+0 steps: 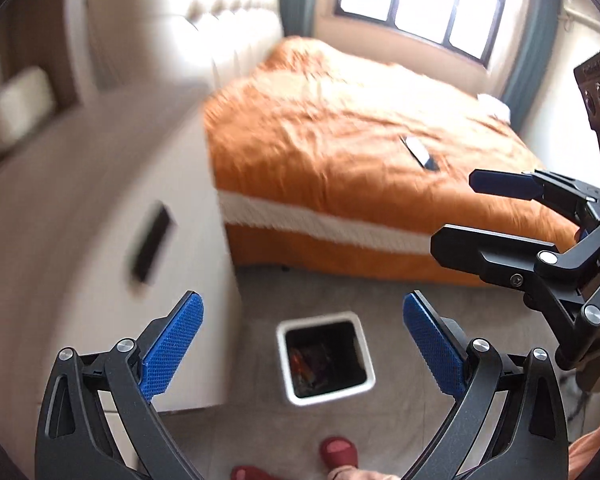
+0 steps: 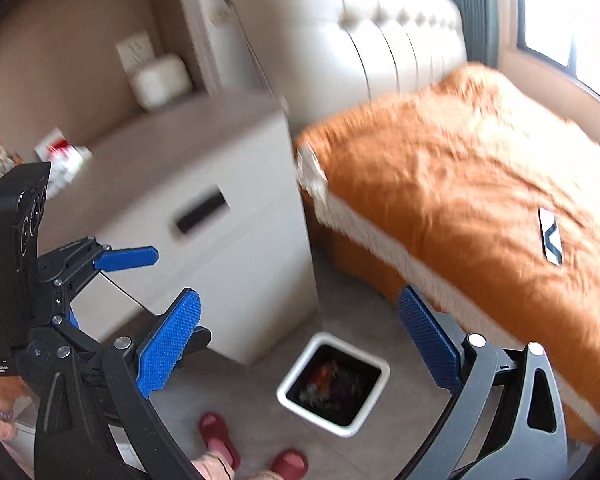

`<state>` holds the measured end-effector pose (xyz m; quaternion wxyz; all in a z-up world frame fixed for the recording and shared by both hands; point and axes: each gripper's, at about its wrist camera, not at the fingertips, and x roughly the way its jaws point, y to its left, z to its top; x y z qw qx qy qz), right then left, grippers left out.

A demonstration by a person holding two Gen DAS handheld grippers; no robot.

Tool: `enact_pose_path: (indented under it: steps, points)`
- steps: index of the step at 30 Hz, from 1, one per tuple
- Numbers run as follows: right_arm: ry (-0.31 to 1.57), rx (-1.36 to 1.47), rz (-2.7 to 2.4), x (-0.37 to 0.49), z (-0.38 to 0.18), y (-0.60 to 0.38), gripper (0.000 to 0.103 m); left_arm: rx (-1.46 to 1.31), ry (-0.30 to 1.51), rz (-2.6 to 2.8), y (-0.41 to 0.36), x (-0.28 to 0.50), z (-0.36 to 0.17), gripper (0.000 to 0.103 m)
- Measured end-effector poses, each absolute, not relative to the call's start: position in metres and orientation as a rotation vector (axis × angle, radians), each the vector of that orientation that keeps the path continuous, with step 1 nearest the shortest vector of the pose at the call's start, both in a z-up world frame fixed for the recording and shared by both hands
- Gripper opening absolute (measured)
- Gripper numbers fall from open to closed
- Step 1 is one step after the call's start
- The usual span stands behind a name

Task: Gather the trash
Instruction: 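Move both open tools back toward the desk trash pile, then grasp the pink wrapper with the left tool while the right tool grasps the white tissue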

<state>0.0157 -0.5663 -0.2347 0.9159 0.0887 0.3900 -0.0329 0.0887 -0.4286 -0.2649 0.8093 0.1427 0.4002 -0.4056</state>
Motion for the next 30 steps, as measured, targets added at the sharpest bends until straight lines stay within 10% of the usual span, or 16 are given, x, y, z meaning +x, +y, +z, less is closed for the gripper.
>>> enact_pose_path:
  steps: [18,30]
  points:
    - [0.523,0.012,0.323,0.087,-0.098,-0.408,0.099,0.221,0.634,-0.421,-0.255,0.119,-0.128,0.098]
    - [0.607,-0.07,0.436,0.184,-0.119,-0.292,0.099,0.217,0.666,-0.302,-0.112,0.231,-0.132,0.098]
